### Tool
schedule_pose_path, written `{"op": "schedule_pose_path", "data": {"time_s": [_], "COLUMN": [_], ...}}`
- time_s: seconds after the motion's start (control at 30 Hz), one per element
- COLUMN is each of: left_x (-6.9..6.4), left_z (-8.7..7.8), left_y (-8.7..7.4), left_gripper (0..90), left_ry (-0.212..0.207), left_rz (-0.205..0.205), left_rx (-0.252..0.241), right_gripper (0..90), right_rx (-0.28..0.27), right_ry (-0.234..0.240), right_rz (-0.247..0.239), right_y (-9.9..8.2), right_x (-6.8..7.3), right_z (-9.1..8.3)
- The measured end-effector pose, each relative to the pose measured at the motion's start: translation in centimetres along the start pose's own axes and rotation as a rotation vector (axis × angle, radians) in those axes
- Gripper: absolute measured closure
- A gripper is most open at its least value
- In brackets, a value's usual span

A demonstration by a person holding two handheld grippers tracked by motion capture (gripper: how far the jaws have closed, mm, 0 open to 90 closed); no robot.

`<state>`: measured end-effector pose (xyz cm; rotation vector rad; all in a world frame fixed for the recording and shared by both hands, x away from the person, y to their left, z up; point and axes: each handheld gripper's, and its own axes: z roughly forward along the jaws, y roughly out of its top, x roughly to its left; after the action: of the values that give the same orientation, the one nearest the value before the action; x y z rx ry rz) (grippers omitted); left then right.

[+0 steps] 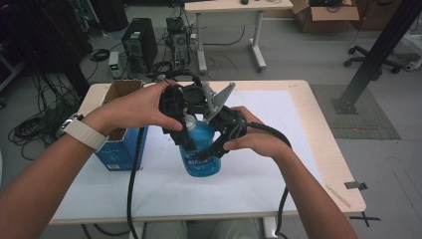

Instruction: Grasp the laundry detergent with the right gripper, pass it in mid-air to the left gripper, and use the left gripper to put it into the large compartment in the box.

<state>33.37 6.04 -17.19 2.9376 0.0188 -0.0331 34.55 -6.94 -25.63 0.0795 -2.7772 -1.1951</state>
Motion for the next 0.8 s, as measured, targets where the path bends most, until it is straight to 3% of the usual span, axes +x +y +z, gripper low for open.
{"op": "schedule_pose_path", "data": {"time_s": [0.37,0.4,0.57,0.8], "left_x": [-0.08,-0.08,-0.12,-0.19], "left_z": [-0.02,-0.02,-0.02,0.03], "left_y": [-0.07,-0.09,-0.05,0.07], "left_gripper": [33.5,34.0,36.5,37.0], "left_ry": [-0.002,-0.001,0.001,0.000], "left_rz": [0.004,0.004,0.009,0.004], "left_rx": [-0.008,-0.005,-0.007,-0.003], "right_gripper": [43.4,43.3,43.3,43.3], "right_rx": [0.002,0.009,0.021,0.011], "right_ry": [0.003,0.014,0.015,0.009], "right_rz": [0.000,0.028,0.037,0.015], "right_y": [0.04,0.03,-0.05,-0.08], "right_x": [0.03,0.22,0.27,0.19], "right_z": [0.16,0.13,0.05,0.12]}}
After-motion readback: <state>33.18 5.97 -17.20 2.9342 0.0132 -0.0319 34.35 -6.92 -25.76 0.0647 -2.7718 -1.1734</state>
